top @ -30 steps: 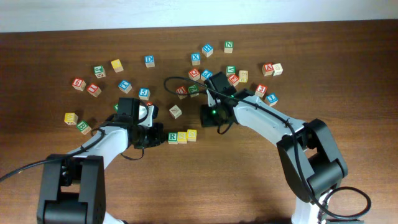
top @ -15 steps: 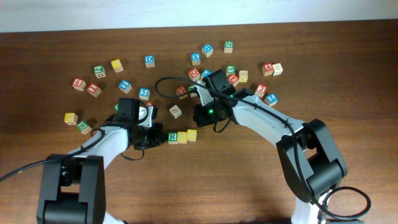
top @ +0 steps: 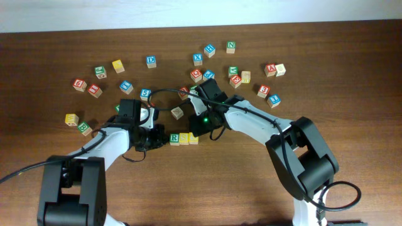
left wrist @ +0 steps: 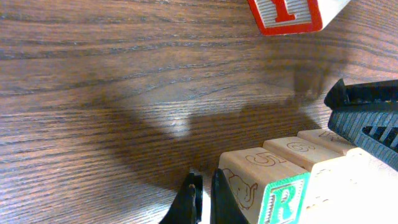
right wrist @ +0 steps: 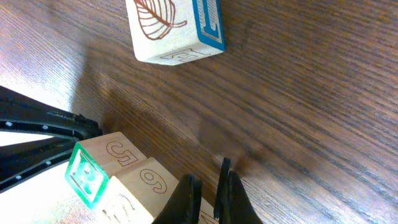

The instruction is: Spell out RSS

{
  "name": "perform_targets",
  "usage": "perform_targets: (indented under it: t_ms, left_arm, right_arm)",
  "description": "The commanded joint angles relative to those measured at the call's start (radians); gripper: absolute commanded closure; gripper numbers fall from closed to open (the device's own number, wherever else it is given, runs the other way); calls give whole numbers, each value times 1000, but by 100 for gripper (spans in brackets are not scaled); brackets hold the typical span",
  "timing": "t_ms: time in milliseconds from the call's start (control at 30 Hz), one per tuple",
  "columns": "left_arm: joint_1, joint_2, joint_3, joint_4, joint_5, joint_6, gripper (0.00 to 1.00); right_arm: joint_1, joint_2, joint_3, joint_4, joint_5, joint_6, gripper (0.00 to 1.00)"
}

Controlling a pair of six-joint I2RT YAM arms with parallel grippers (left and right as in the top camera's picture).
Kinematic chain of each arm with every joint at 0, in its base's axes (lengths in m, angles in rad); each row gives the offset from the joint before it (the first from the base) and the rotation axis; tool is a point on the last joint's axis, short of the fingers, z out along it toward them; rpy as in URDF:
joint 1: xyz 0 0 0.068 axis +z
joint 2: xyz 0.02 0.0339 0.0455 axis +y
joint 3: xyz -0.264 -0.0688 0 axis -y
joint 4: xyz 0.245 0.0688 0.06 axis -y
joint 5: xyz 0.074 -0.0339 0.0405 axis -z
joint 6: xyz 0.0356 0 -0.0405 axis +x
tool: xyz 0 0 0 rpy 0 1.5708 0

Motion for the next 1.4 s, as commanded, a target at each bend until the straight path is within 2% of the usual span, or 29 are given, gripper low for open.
perform_targets:
  t_ms: [0, 200, 333, 500, 567, 600, 633, 700, 767, 833, 933, 1067, 1133, 1167, 1200, 1233, 1367]
  left_arm:
    - [-2, 13, -12, -2, -3, -6, 100]
    - [-2, 13, -12, -2, -3, -6, 100]
    - [-2, 13, -12, -8, -3, -6, 100]
    - [-2, 13, -12, -9, 4, -18, 100]
    - [0, 5, -12, -9, -14, -18, 100]
    - [8, -21, -9, -14, -50, -18, 100]
    - [29, -91, 10, -62, -128, -17, 100]
    - [45, -216, 41, -135, -228, -10, 100]
    - [44, -450, 51, -199, -232, 19, 100]
    - [44, -635, 51, -283, -232, 45, 100]
    - [44, -902, 51, -455, -232, 71, 100]
    - [44, -1207, 51, -684, -231, 82, 100]
    - [44, -1287, 51, -743, -225, 82, 100]
    - [44, -1304, 51, -755, -225, 82, 96]
    - [44, -1312, 51, -770, -225, 81, 66]
    - [44, -1312, 51, -780, -224, 81, 1]
    - [44, -1312, 51, -867, -198, 82, 1]
  right_arm:
    - [5, 13, 18, -5, -13, -14, 96]
    - [2, 13, 18, 4, -8, -12, 96]
    - [-68, 3, 107, -26, -8, 43, 96]
    - [-153, -32, 264, -226, 3, 42, 96]
    - [-167, -54, 323, -345, 79, 43, 96]
    - [-172, -72, 377, -467, 171, 43, 96]
    - [-175, -109, 443, -627, 261, 42, 96]
    - [-174, -195, 484, -779, 288, 39, 96]
    - [-165, -324, 483, -886, 284, 39, 96]
    - [-137, -436, 463, -922, 285, 39, 96]
    - [-42, -614, 349, -912, 296, 72, 96]
    - [153, -937, -111, -709, 386, 288, 96]
    - [195, -1040, -254, -641, 386, 336, 96]
    - [206, -1096, -312, -626, 386, 359, 96]
    - [206, -1131, -346, -630, 386, 359, 68]
    - [206, -1143, -355, -646, 385, 358, 2]
    - [206, -1128, -354, -663, 386, 357, 2]
